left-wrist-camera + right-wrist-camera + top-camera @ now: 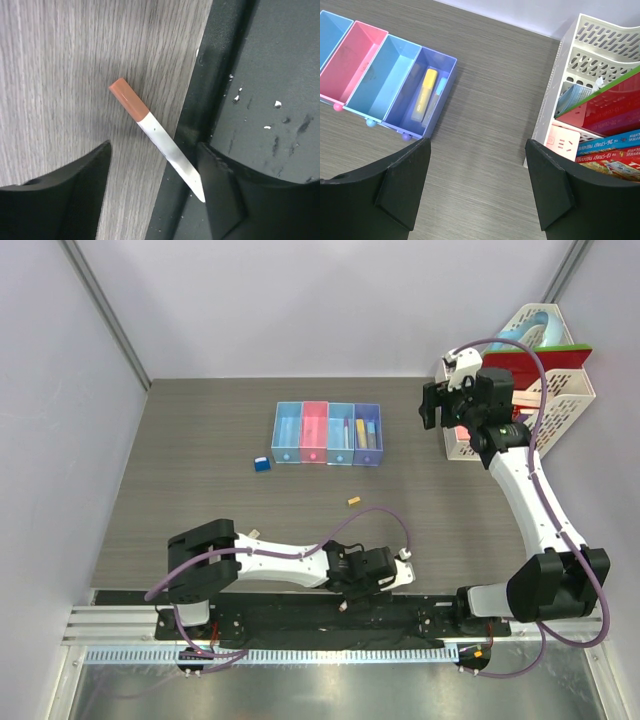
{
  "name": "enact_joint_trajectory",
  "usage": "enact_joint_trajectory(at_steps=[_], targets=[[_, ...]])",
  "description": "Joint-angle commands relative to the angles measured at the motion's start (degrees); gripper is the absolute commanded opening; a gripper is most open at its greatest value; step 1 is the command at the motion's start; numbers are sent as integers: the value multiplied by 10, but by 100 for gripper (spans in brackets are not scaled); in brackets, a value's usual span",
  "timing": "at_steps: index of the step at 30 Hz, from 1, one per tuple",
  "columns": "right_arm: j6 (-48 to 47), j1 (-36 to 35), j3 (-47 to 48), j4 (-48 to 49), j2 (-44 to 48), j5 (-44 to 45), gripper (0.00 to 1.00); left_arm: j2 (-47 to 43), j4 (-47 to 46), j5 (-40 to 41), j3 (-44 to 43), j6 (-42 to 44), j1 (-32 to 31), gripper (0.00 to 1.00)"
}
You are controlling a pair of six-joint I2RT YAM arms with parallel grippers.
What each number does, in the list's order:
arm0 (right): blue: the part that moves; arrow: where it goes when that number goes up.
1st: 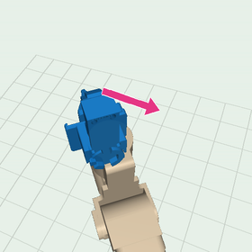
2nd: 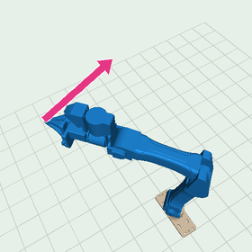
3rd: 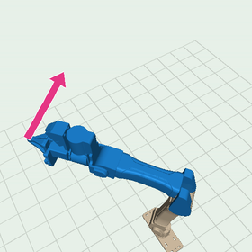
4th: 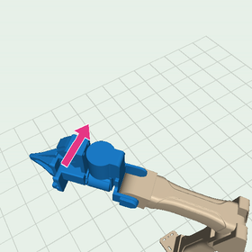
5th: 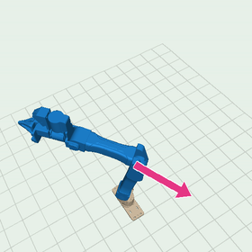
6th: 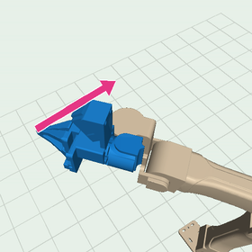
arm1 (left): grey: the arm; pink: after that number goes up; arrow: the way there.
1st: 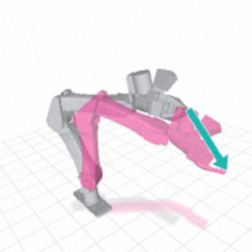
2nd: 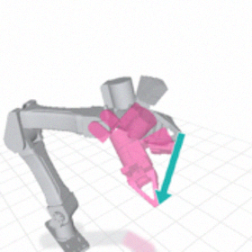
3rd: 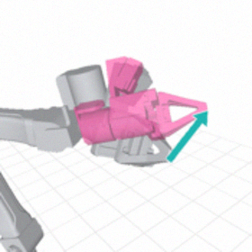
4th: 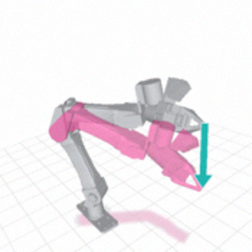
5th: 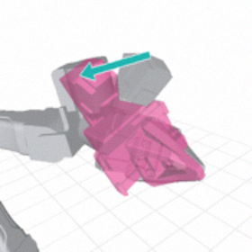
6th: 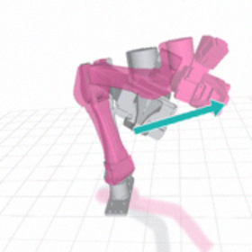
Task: Sort the stationery into containers
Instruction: Pick up the pen from the corner of the board.
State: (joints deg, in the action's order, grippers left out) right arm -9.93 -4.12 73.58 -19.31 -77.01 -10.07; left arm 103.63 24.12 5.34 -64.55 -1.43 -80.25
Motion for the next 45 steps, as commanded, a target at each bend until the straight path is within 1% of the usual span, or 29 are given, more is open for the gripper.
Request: enact_joint_trajectory(at_steps=[1, 2, 4, 5, 7, 8, 10, 11, 13, 16, 18, 19, 23, 26, 29, 30, 38, 39, 42, 44, 45], targets=[[7, 5, -4, 26, 25, -8, 82, 13, -6, 2, -15, 1, -3, 65], [7, 5, -5, 27, 27, -7, 82, 14, -4, 4, -15, 1, -3, 63], [8, 5, -7, 28, 29, -10, 82, 16, -4, 5, -15, 2, -3, 62], [10, 6, -7, 28, 30, -10, 82, 18, -4, 5, -15, 3, -3, 58], [11, 7, -9, 28, 33, -14, 82, 21, -3, 7, -15, 3, -3, 55], [11, 8, -10, 29, 33, -14, 82, 22, -2, 6, -15, 5, -2, 47], [11, 8, -11, 30, 33, -14, 82, 23, -1, 6, -15, 6, -3, 38], [11, 7, -11, 30, 33, -14, 82, 23, 0, 7, -17, 6, -3, 31], [11, 8, -11, 30, 33, -13, 82, 24, 4, 6, -17, 7, -3, 28], [11, 9, -12, 31, 34, -14, 82, 28, 8, 4, -18, 10, -3, 17], [11, 9, -14, 31, 35, -14, 82, 31, 9, 5, -19, 12, -2, 3], [11, 9, -15, 32, 37, -14, 82, 33, 10, 6, -20, 12, -2, 1], [10, 10, -19, 32, 40, -13, 82, 35, 9, 11, -17, 12, 3, 0], [10, 11, -22, 32, 44, -13, 82, 27, 8, 10, -16, 12, 21, 0], [10, 13, -24, 32, 47, -14, 82, 10, -2, 3, -11, 10, 57, 0], [10, 15, -25, 31, 48, -12, 82, 6, -4, 3, -10, 9, 78, 0], [12, 21, -26, 33, 50, -3, 82, -26, -8, 19, -27, 12, 177, 0], [13, 23, -26, 33, 52, -1, 82, -37, -15, 20, -28, 26, 195, 0], [14, 28, -30, 36, 54, 9, 82, -53, -22, 21, -44, 41, 224, 0], [18, 29, -32, 37, 50, 28, 82, -63, -20, 20, -73, 46, 241, 0], [20, 30, -34, 37, 49, 47, 82, -67, -19, 14, -86, 47, 259, 0]])
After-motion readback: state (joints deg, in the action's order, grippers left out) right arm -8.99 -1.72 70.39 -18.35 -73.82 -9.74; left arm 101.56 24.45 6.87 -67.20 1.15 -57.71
